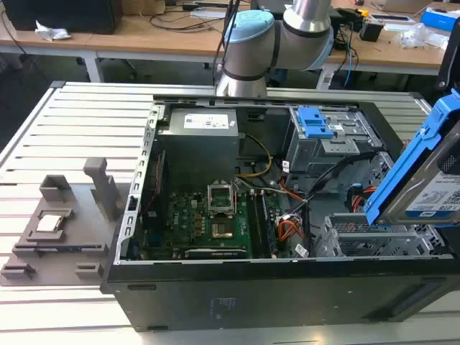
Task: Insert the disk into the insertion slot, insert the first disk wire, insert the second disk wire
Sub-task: 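Insert the disk into the insertion slot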
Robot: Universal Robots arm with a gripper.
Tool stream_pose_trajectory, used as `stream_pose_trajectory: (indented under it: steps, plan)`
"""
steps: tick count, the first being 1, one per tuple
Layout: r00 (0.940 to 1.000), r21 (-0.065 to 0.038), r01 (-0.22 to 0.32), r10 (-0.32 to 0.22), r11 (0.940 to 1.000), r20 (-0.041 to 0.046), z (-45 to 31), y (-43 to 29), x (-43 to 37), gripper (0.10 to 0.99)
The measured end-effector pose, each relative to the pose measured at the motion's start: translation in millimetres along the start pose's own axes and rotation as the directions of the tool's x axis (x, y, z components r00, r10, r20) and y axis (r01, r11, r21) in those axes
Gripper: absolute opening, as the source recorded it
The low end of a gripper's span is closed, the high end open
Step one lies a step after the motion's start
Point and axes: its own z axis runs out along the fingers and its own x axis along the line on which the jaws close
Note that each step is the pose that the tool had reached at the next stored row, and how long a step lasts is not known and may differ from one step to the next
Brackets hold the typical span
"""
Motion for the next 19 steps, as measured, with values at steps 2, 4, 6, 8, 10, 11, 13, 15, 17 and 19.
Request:
stream_pose_trajectory:
  steps: [2,4,6,8,10,11,13,15,17,19]
  plan:
    - [1.0000,0.000,0.000,0.000,1.0000,0.0000,0.7,3.0,0.1,0.361]
    - [1.0000,0.000,0.000,0.000,1.0000,0.0000,1.5,4.9,0.1,0.361]
    - [1.0000,0.000,0.000,0.000,1.0000,0.0000,2.1,6.2,0.1,0.361]
    - [1.0000,0.000,0.000,0.000,1.0000,0.0001,3.5,6.9,0.1,0.361]
    - [1.0000,0.000,0.000,0.000,1.0000,0.0000,4.2,7.2,0.1,0.361]
    - [1.0000,0.000,0.000,0.000,1.0000,-0.0001,4.7,7.3,0.1,0.361]
    - [1.0000,0.000,0.000,0.000,1.0000,0.0000,6.8,7.8,0.1,0.361]
    - [1.0000,0.000,0.000,0.000,1.0000,0.0000,8.8,7.9,0.1,0.361]
    - [1.0000,0.000,0.000,0.000,1.0000,0.0000,9.7,7.9,0.1,0.361]
    - [1.0000,0.000,0.000,0.000,1.0000,-0.0001,11.2,7.9,0.1,0.361]
